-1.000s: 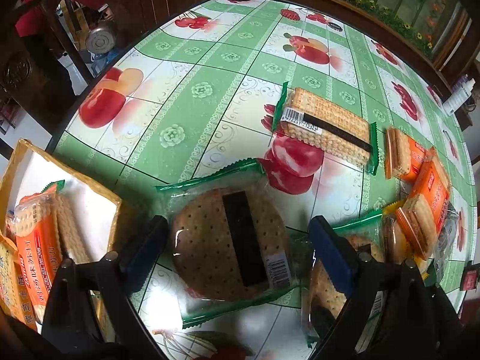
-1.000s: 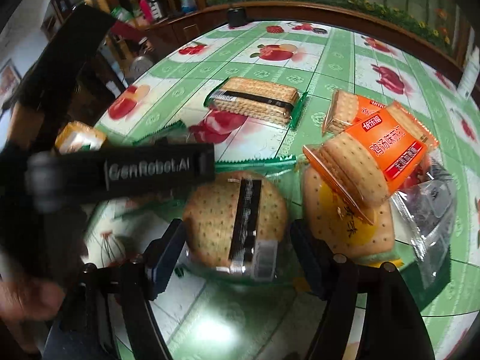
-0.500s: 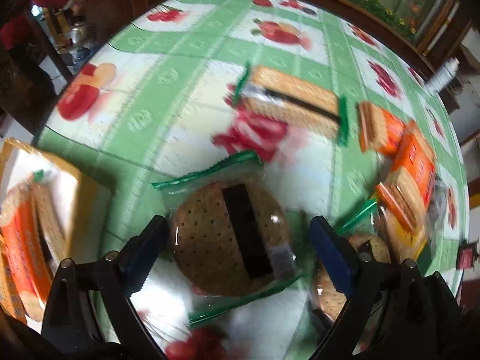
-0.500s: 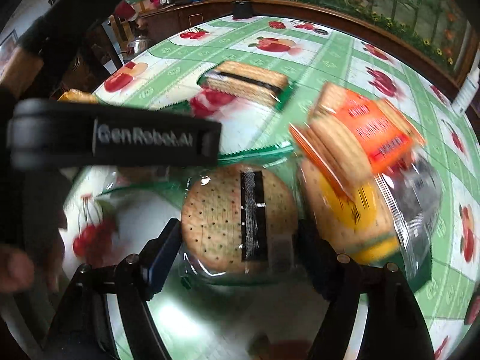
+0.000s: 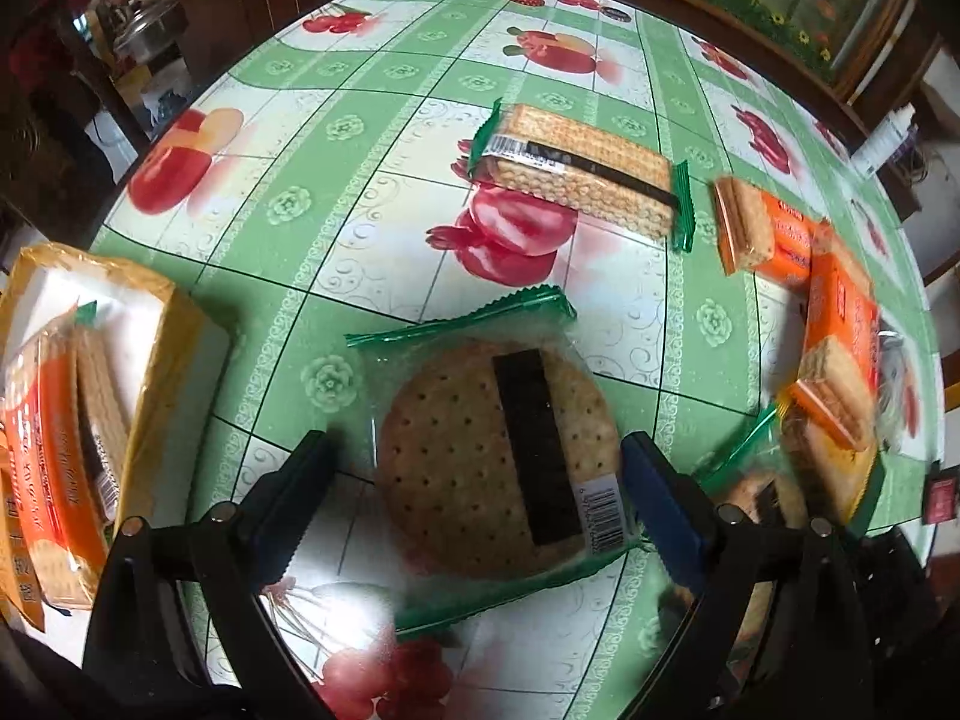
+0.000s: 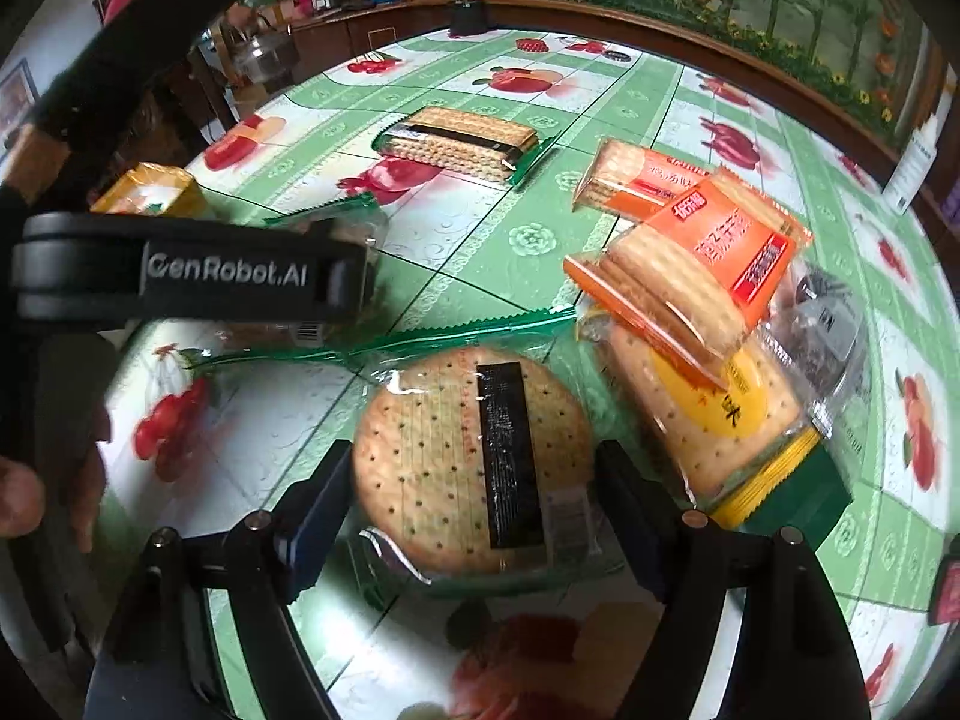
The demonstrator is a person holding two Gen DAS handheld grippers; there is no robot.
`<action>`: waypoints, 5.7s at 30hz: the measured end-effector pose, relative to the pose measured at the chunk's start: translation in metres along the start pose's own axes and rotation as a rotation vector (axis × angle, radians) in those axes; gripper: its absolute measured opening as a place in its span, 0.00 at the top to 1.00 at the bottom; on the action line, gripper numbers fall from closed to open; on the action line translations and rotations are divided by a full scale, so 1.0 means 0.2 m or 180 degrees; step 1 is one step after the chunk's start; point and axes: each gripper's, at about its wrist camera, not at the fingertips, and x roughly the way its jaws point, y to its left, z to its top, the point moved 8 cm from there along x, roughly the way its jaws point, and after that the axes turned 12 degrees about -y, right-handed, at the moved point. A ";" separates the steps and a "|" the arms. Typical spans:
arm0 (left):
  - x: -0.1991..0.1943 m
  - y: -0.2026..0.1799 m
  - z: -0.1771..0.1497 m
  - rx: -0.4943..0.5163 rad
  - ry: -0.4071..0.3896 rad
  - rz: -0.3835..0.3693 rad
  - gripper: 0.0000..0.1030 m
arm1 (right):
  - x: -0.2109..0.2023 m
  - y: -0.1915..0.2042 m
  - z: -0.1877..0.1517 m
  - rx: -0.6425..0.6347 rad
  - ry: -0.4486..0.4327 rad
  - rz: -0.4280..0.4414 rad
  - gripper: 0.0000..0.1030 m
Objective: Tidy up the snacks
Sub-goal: 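Grasp a round biscuit pack with the left gripper while the right grasps another round biscuit pack, then carry both round biscuit packs to the cardboard box and release them inside, then move both tools back over the remaining cracker packs on the table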
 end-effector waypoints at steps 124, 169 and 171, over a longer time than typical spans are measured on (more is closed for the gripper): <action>-0.73 1.18 -0.48 -0.0100 -0.0909 0.0455 0.17 | -0.09 1.27 0.31 -0.0404 -0.0321 0.1354 0.25; -0.54 -0.22 -0.02 0.0647 -0.0906 -0.0740 0.14 | -0.35 -0.29 -0.01 0.1041 -0.0578 -0.0136 0.24; -0.50 -0.29 0.00 0.0666 -0.0845 -0.0790 0.14 | -0.34 -0.33 -0.03 0.1065 -0.0554 -0.0176 0.24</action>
